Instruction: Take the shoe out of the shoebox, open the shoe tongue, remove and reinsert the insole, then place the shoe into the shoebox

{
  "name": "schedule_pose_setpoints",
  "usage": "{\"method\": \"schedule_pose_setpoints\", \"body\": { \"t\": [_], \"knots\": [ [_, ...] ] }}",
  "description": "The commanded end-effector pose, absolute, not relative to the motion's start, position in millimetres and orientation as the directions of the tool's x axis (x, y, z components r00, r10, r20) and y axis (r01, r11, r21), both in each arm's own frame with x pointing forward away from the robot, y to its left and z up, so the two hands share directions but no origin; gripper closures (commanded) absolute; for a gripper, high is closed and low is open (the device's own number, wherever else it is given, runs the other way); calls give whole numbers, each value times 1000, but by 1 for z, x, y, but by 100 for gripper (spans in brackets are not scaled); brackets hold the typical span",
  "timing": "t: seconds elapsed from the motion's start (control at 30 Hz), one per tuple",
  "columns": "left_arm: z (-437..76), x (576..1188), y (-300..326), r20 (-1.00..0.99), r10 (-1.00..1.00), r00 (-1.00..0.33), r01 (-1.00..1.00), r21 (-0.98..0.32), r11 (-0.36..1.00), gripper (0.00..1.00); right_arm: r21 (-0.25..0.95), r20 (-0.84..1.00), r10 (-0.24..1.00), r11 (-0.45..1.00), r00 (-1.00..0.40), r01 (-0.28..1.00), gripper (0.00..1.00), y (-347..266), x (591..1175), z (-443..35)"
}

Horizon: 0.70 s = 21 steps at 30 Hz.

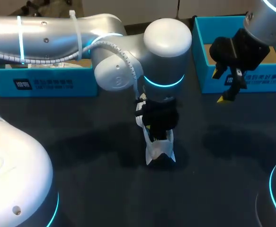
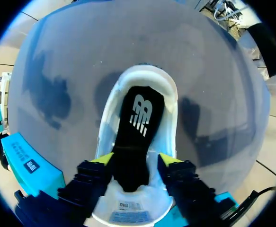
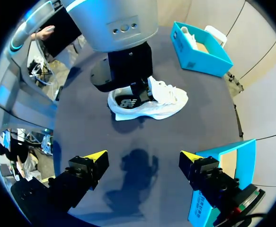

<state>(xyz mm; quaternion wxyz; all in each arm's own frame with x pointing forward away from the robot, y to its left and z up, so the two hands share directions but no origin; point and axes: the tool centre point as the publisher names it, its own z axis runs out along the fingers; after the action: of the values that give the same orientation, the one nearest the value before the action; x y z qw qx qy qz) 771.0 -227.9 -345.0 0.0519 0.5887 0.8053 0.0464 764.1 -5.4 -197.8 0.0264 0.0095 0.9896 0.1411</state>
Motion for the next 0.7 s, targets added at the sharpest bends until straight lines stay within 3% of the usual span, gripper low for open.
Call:
{"method": "schedule_pose_setpoints", "body": {
  "t": [0.03,0.7],
  "knots": [
    [-344,775,-227,-29,953,-303,942,139,304,0,278,-48,26,961,-998,11,0,-5,765,-199],
    [-334,783,-223,-37,958,-285,950,125,288,0,278,-48,26,961,-998,11,0,-5,765,-199]
  ]
}}
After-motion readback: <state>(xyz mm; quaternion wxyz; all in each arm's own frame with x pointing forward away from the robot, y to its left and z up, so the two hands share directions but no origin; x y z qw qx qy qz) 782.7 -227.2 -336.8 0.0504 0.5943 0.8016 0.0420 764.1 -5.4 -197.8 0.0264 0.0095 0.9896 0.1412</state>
